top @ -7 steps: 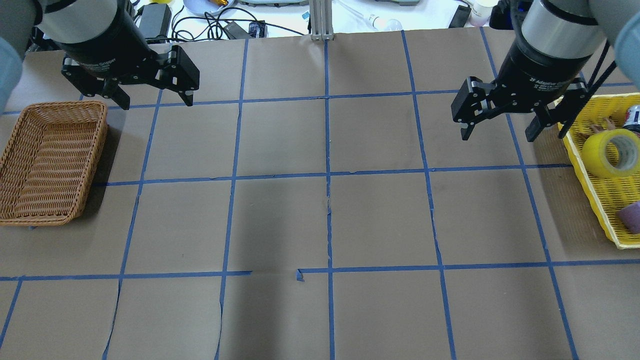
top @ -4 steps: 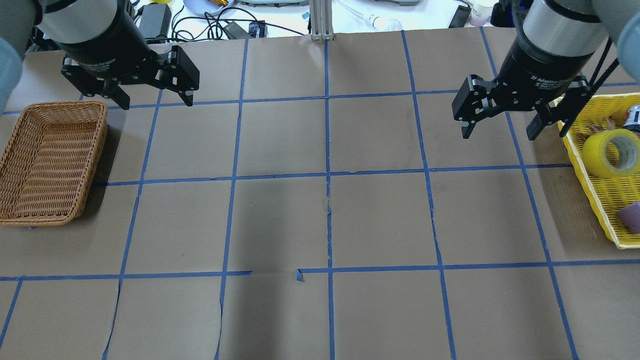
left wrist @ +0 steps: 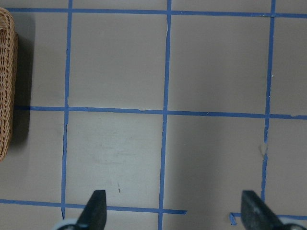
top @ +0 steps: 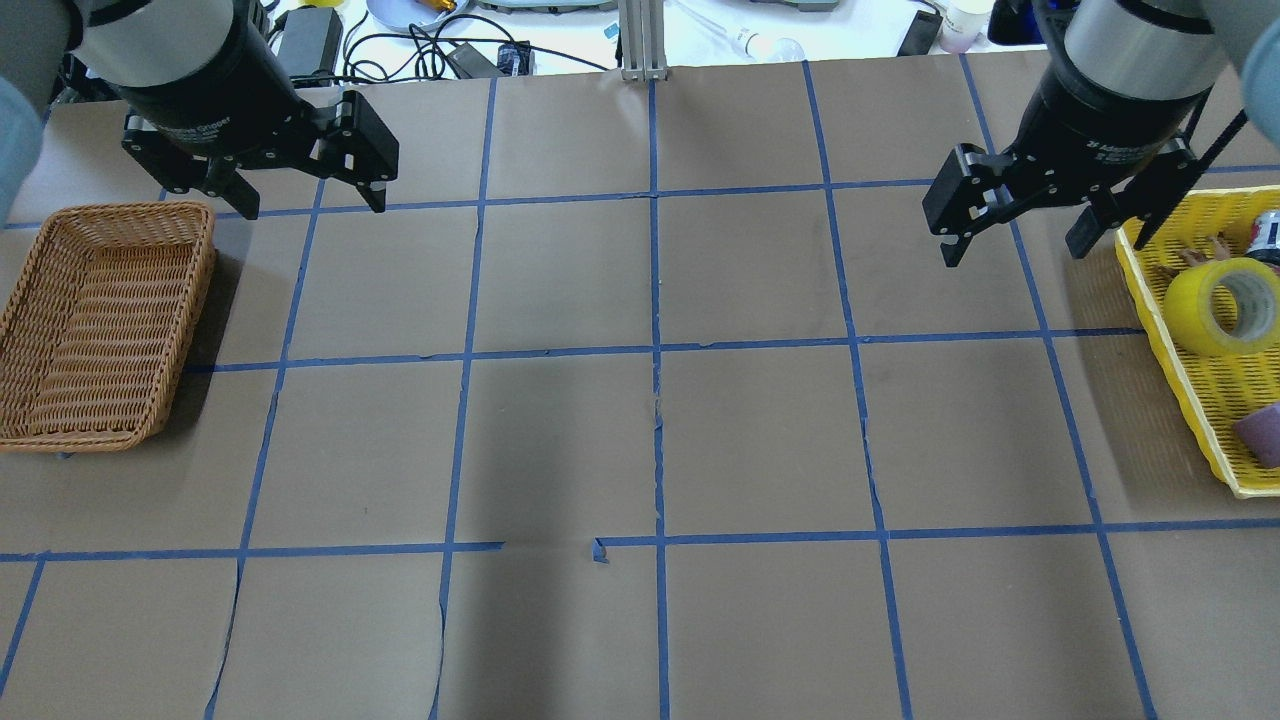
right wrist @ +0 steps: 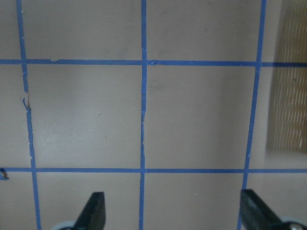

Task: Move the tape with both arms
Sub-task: 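Reach the right gripper down into the yellow crate toward the tape roll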

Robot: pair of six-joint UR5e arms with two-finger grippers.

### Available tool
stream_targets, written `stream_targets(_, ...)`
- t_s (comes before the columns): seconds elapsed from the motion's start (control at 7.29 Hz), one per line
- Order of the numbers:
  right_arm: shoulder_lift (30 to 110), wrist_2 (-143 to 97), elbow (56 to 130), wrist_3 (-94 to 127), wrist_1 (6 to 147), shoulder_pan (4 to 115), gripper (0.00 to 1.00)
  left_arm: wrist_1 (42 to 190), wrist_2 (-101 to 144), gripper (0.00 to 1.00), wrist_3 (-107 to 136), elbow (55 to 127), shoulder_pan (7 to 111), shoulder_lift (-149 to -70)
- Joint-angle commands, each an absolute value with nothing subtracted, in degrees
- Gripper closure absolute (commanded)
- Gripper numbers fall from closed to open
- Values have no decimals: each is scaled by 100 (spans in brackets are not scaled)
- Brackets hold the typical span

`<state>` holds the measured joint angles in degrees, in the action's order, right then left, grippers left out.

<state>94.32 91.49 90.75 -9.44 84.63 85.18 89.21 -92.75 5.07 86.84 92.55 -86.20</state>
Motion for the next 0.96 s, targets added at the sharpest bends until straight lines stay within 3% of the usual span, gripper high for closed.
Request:
stream_targets(0.0, 9343, 9097, 9123, -3572, 8596, 7477, 0, 8921, -9272, 0, 527, 8684, 9255, -8622)
stream_targets(0.41, 8573, 9088, 9132, -7188, 8700, 5701, 0, 8921, -9272, 0, 475, 8727, 9255, -8569)
stream_targets(0.82, 7143, 9149, 9132, -8200, 11398, 4817, 0, 8930, -9281, 0, 457, 8754, 9255, -8552)
